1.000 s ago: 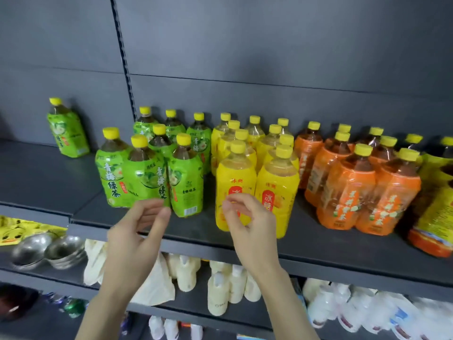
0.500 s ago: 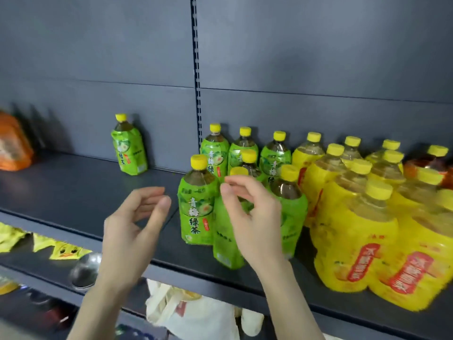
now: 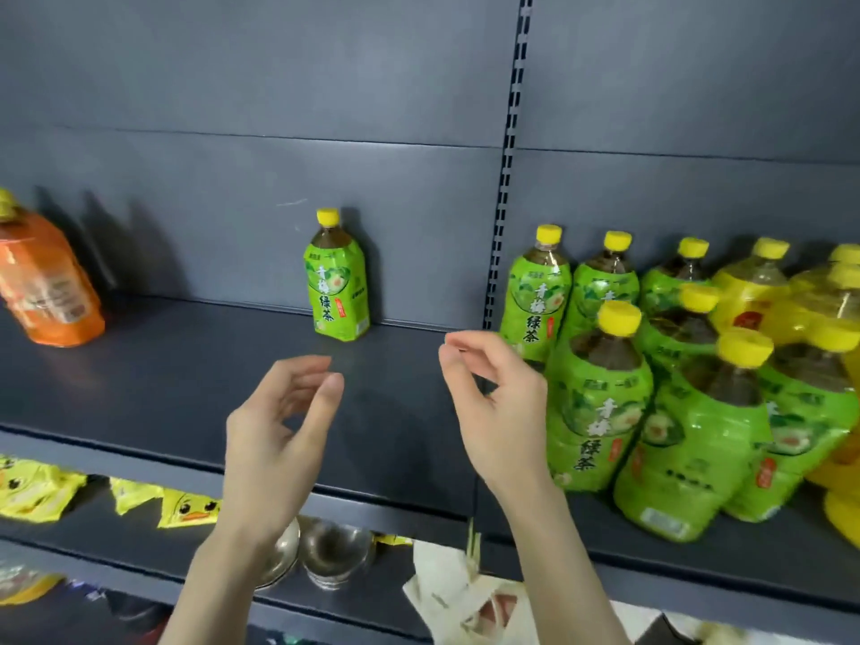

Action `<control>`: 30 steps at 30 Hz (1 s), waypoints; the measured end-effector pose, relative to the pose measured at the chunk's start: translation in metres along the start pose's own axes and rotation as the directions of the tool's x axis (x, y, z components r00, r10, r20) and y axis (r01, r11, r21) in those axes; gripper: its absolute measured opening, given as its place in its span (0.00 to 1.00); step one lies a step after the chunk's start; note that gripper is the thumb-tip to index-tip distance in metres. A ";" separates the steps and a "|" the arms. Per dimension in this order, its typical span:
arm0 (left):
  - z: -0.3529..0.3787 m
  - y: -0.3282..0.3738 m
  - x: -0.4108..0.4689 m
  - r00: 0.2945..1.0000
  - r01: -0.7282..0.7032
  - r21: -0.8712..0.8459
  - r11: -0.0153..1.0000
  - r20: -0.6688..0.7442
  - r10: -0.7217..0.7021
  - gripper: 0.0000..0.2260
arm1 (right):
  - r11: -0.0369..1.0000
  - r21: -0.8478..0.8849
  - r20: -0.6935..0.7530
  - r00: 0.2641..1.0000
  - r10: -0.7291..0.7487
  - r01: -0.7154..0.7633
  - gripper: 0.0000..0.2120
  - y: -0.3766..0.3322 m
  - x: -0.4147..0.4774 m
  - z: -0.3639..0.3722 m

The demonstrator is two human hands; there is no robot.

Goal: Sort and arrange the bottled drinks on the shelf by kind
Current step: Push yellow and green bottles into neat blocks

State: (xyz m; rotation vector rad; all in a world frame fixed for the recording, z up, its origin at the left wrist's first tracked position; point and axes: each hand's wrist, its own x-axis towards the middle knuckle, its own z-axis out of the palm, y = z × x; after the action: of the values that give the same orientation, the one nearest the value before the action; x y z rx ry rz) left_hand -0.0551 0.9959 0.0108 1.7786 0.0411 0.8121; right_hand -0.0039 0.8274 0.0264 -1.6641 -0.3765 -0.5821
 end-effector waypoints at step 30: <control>-0.003 -0.200 0.252 0.893 0.252 -0.058 0.966 0.398 -0.209 0.22 | 0.947 -0.068 0.030 0.948 0.318 -0.315 0.30 0.125 0.133 0.235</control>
State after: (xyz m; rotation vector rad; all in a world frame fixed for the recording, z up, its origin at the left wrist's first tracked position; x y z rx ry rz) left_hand 0.2071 1.1772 -0.0342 1.7614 -0.0533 0.2738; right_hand 0.2120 1.0259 -0.0240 -1.7536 -0.1147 -0.3222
